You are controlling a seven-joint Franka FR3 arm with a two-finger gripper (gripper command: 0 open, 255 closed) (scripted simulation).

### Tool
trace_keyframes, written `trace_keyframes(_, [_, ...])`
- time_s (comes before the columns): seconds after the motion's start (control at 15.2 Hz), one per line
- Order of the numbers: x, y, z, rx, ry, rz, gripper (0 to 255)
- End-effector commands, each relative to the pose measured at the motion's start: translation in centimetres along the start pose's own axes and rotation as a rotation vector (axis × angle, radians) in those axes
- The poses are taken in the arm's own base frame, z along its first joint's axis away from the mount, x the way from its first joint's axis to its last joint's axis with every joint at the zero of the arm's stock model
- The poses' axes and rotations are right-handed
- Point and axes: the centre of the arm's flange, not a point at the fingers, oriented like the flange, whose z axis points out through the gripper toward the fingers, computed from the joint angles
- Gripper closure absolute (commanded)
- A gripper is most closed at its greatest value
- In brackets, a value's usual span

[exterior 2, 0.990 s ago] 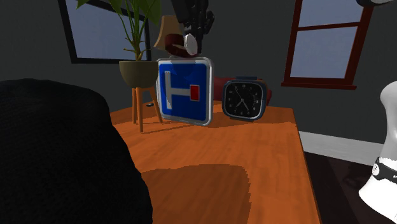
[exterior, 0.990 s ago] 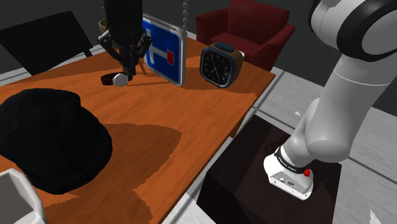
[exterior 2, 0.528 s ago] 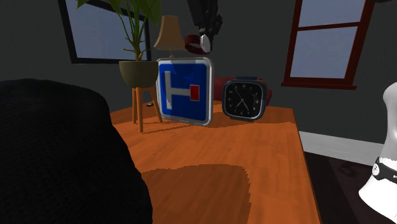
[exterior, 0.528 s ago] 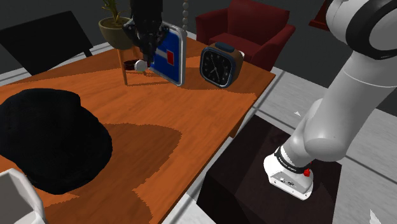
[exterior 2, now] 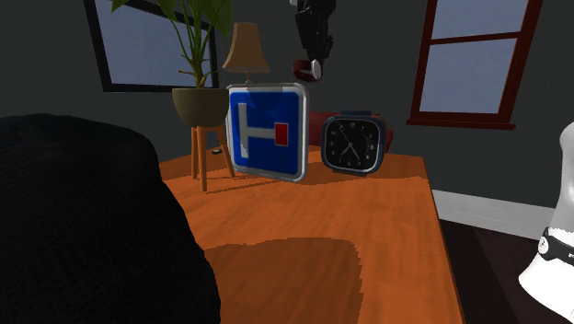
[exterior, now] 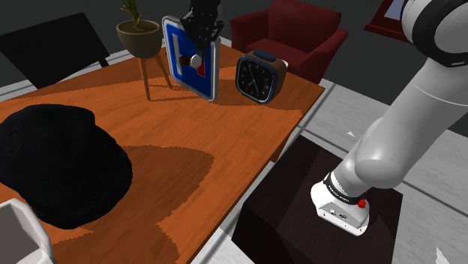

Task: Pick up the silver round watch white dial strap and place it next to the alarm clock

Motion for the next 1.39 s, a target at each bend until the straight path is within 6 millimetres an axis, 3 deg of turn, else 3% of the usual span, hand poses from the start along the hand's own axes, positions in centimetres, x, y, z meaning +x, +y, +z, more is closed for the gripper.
trace_keyframes(0.0, [0.3, 2.7, -0.4, 0.000, -0.001, -0.001, 255])
trace_keyframes(0.66, [2.0, 15.4, -3.5, 0.000, -0.001, -0.001, 255])
trace_keyframes(0.73, [2.1, 16.1, -3.7, 0.000, -0.001, -0.001, 255])
trace_keyframes(1.32, [2.7, 17.1, 1.0, 0.000, -0.001, -0.001, 255])
